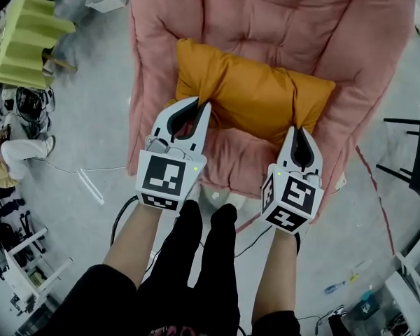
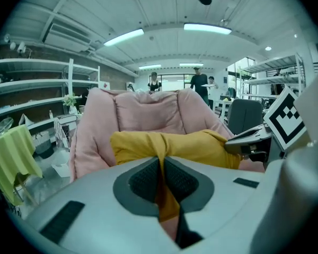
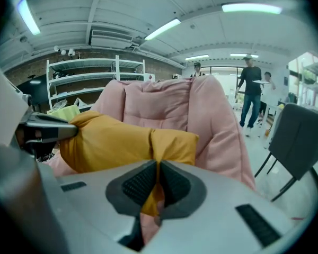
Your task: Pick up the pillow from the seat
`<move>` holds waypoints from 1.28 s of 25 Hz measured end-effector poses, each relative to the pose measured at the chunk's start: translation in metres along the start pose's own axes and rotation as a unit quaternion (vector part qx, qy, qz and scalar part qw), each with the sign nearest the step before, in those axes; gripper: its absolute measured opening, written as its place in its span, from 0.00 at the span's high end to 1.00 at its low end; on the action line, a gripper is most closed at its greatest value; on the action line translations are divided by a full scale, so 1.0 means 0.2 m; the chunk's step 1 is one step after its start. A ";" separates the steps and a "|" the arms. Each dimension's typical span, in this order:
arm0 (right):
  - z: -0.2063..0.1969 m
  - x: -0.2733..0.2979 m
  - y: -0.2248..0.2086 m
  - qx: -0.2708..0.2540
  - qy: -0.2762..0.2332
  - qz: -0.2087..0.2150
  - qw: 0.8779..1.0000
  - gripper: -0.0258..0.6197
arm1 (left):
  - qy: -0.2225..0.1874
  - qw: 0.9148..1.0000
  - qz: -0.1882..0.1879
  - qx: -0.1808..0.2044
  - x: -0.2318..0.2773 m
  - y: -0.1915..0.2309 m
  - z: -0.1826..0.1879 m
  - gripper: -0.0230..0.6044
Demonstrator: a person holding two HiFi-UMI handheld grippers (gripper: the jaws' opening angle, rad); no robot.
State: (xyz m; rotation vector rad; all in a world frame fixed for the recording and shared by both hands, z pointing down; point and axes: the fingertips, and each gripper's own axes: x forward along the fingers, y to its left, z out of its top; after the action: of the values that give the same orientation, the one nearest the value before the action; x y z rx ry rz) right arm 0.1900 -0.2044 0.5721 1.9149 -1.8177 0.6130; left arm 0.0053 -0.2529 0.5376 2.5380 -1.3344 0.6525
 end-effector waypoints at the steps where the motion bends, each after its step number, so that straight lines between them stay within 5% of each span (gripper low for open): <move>1: 0.04 -0.03 0.00 0.000 -0.005 0.000 1.000 0.91 | -0.006 1.000 0.002 0.001 -0.02 0.00 0.04 0.91; 32: 0.97 -0.97 0.14 -0.029 -0.136 -0.008 0.990 0.91 | -0.141 0.989 0.036 0.013 -0.89 0.06 1.01 0.91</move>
State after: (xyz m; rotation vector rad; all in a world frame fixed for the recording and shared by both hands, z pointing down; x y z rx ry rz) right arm 0.1579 -0.1612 0.3013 2.0518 -1.9563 0.3001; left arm -0.0347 -0.2045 0.2763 2.6922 -1.5193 0.3327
